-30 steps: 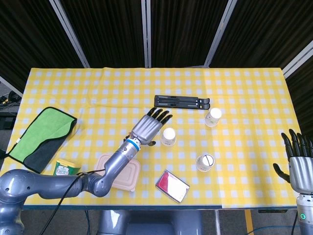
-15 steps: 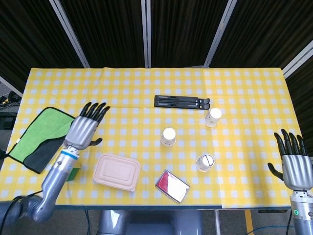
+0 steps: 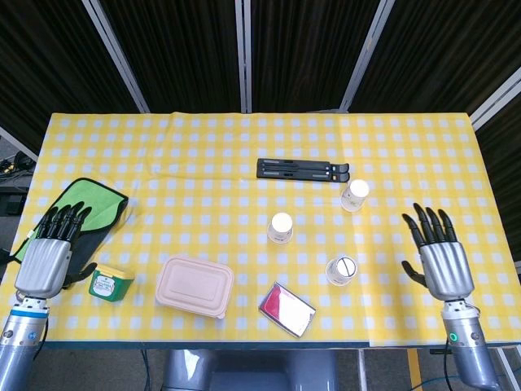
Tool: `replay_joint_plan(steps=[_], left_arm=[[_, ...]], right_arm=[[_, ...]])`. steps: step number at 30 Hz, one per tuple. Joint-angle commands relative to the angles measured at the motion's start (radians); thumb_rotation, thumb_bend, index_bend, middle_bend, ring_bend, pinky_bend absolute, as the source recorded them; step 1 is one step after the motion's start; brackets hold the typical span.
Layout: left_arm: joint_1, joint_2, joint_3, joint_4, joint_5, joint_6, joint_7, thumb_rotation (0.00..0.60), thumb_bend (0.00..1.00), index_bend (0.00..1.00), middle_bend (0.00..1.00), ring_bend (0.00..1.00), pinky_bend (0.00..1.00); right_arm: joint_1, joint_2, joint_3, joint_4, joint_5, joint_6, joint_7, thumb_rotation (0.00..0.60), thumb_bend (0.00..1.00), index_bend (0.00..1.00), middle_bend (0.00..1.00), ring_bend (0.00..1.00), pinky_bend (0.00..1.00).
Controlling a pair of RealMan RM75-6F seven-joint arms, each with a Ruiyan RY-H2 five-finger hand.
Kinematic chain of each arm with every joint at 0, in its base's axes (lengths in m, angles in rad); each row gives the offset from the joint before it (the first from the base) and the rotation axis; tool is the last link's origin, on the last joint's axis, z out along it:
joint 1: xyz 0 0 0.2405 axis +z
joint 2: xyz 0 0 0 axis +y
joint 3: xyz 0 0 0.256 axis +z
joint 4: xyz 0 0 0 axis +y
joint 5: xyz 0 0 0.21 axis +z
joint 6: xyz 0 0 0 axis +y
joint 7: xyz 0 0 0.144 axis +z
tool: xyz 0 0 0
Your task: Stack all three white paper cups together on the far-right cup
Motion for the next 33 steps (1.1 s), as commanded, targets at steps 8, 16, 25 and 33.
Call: replay_joint_plan(steps=[8,16,25,33], left_arm=[[0.052,0.029,-0.018,0.036,0.056,0.004,-0.103,0.600,0.18,0.00,0.00,0.00,0.00],[0.064,0.032,-0.040,0.048,0.065,-0.028,-0.118,0.600,0.18,0.00,0.00,0.00,0.00],[0.079,0.034,-0.066,0.052,0.081,-0.059,-0.124,0.600,0.18,0.00,0.00,0.00,0.00],[0.093,0.036,-0.090,0.058,0.094,-0.086,-0.134,0.600,0.18,0.00,0.00,0.00,0.00]], right_arm=[[0.256,-0.142,0.101,-0.181,0.204,-0.341,-0.308,0.600,0.13,0.30,0.02,0.00,0.07],[0.364,-0.267,0.143,-0.149,0.396,-0.418,-0.414,0.600,0.14,0.29,0.02,0.00,0.07],[0.488,-0.328,0.177,-0.105,0.598,-0.442,-0.554,0.600,0.17,0.23,0.01,0.00,0.06],[0.581,-0.349,0.193,-0.059,0.754,-0.418,-0.627,0.600,0.20,0.23,0.01,0.00,0.06]])
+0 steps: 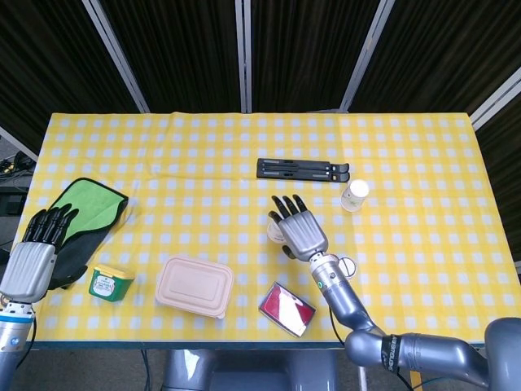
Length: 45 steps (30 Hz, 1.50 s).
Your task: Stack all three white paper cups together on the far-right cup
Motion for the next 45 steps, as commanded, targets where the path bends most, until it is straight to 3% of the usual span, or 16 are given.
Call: replay_joint_plan(steps=[1,22,27,31,37,45], left_arm=[[0.004,0.000,-0.007,0.002,0.003,-0.009,-0.002,0.600,0.18,0.00,0.00,0.00,0.00],[0.018,0.000,-0.044,0.012,0.012,-0.061,-0.015,0.600,0.18,0.00,0.00,0.00,0.00],[0.024,0.002,-0.050,0.011,0.019,-0.067,-0.020,0.600,0.18,0.00,0.00,0.00,0.00],[0.029,0.004,-0.055,0.011,0.023,-0.066,-0.023,0.600,0.18,0.00,0.00,0.00,0.00],[0.037,0.006,-0.065,0.011,0.027,-0.070,-0.025,0.600,0.18,0.00,0.00,0.00,0.00],[0.045,0.008,-0.078,0.011,0.028,-0.075,-0.026,0.600,0.18,0.00,0.00,0.00,0.00]], right_arm=[[0.045,-0.009,0.006,0.028,0.065,0.010,-0.029,0.600,0.20,0.23,0.01,0.00,0.06],[0.134,-0.035,-0.049,0.122,0.180,0.012,-0.017,0.600,0.24,0.30,0.02,0.00,0.07],[0.135,-0.045,-0.063,0.138,0.154,0.027,0.024,0.600,0.26,0.42,0.08,0.00,0.11],[0.131,-0.045,-0.074,0.136,0.112,0.054,0.045,0.600,0.26,0.46,0.10,0.00,0.12],[0.130,0.005,-0.077,0.052,0.065,0.118,0.031,0.600,0.27,0.46,0.10,0.00,0.12],[0.091,0.175,-0.079,-0.211,0.062,0.237,-0.036,0.600,0.27,0.47,0.10,0.00,0.12]])
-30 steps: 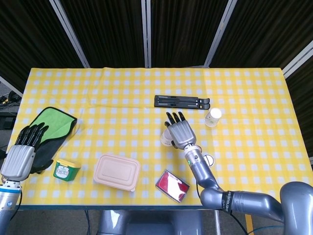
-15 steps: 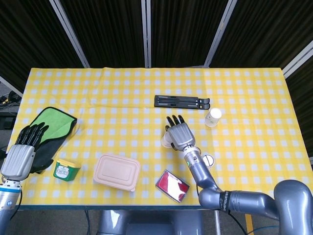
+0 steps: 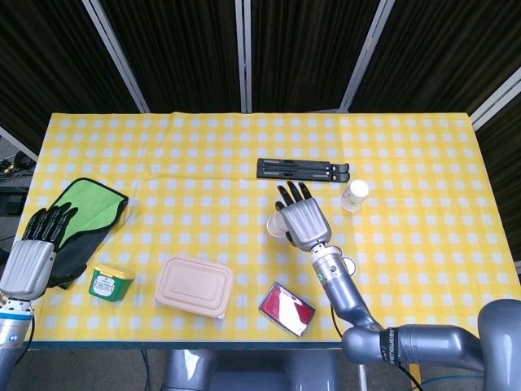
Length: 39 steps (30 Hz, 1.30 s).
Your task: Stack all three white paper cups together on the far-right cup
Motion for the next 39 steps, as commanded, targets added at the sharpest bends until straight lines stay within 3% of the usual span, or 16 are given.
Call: replay_joint_plan(steps=[1,23,39], left_arm=[[0.003,0.000,-0.003,0.000,0.005,0.002,0.001,0.600,0.18,0.00,0.00,0.00,0.00],[0.022,0.001,-0.008,-0.010,0.045,0.007,0.005,0.600,0.18,0.00,0.00,0.00,0.00],[0.035,0.008,-0.013,-0.011,0.064,0.016,-0.009,0.600,0.18,0.00,0.00,0.00,0.00]], right_arm=[[-0.032,0.106,-0.015,-0.130,-0.002,0.061,-0.033,0.600,0.27,0.47,0.10,0.00,0.11],[-0.139,0.371,-0.141,-0.389,0.103,0.120,-0.017,0.600,0.27,0.48,0.10,0.00,0.10],[-0.126,0.390,-0.182,-0.471,0.157,0.180,-0.076,0.600,0.27,0.49,0.09,0.00,0.11]])
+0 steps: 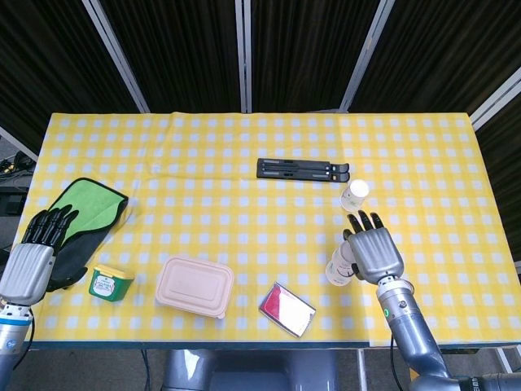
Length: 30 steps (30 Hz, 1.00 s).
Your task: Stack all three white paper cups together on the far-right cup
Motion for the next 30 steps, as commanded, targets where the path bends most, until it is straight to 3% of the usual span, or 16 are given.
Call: replay_joint_plan(steps=[1,30], left_arm=[[0.002,0.000,0.000,-0.001,0.002,0.001,0.001,0.600,0.18,0.00,0.00,0.00,0.00],[0.008,0.000,-0.007,-0.001,0.012,-0.007,0.001,0.600,0.18,0.00,0.00,0.00,0.00]], right_arm=[[-0.002,-0.002,-0.008,0.001,0.000,0.008,0.000,0.600,0.27,0.49,0.09,0.00,0.11],[-0.018,0.011,-0.045,-0.041,-0.033,0.019,0.037,0.600,0.27,0.50,0.08,0.00,0.13]])
